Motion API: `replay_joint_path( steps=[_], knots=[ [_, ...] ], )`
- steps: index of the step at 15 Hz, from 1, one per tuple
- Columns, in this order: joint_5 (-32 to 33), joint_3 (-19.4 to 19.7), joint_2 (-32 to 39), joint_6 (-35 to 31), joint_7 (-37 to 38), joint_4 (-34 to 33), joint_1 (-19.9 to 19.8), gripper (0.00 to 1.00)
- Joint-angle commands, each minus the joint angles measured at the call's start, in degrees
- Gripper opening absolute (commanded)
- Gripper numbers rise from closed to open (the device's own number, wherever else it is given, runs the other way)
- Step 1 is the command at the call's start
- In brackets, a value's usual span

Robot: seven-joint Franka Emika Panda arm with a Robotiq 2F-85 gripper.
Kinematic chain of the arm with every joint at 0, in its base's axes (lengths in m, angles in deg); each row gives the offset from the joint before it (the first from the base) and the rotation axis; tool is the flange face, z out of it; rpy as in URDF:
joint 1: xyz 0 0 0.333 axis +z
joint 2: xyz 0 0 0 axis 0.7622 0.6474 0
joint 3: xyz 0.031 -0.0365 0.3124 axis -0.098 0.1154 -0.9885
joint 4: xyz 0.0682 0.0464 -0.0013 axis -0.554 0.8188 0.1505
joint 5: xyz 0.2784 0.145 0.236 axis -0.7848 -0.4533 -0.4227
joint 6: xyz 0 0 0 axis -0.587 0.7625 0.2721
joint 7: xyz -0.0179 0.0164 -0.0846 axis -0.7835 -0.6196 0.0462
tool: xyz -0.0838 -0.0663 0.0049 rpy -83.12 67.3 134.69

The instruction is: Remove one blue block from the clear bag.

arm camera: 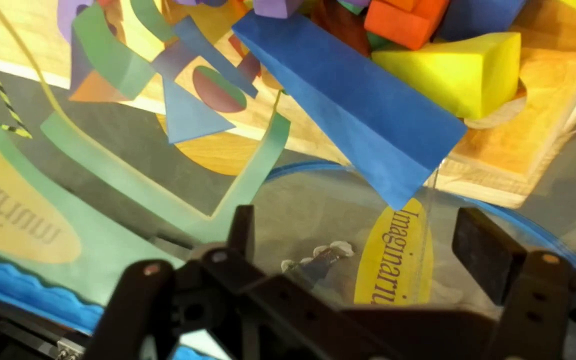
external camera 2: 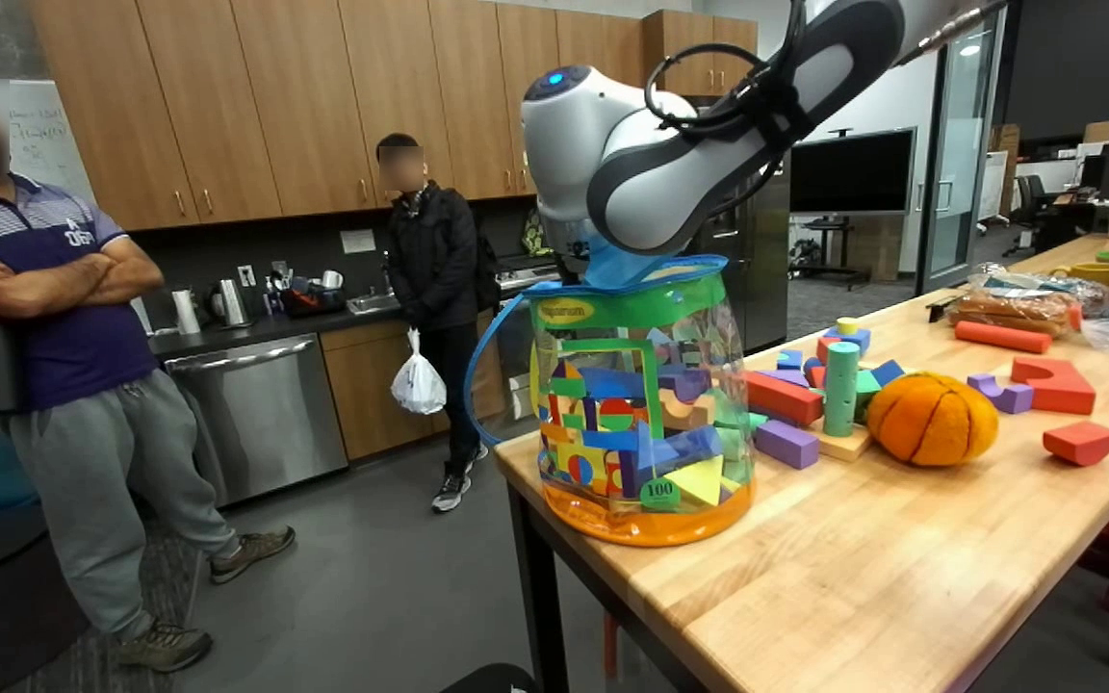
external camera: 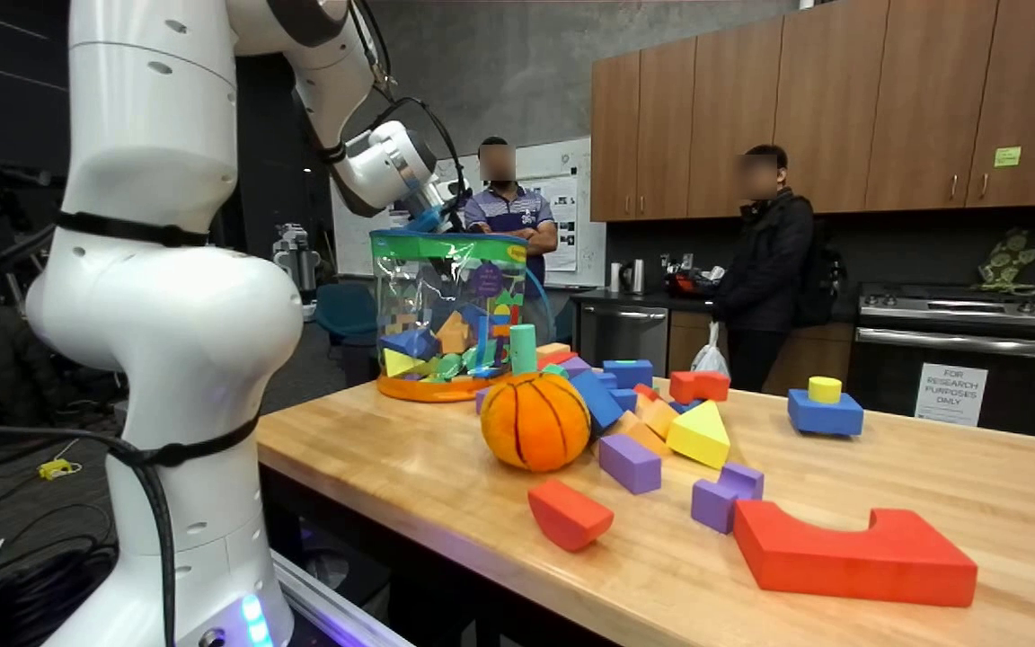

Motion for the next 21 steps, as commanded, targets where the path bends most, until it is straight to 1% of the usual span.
replay_joint_path(
  steps=[1,7,11,13,17,21],
  knots=[
    [-3.72,0.93,2.64,2.55,-5.16,-3.08,0.25,1.00],
    [-10.57,1.32,4.89,9.97,-14.83,-6.24,0.70,1.00],
    [-13.59,1.28,5.75,15.04,-20.15,-8.04,0.63,1.00],
    [-14.39,1.31,6.24,16.26,-21.90,-8.71,0.57,1.00],
    [-15.55,1.17,7.40,12.65,-24.21,-9.10,0.48,1.00],
    [-15.03,1.39,9.14,11.64,-24.97,-9.61,1.13,1.00]
  ],
)
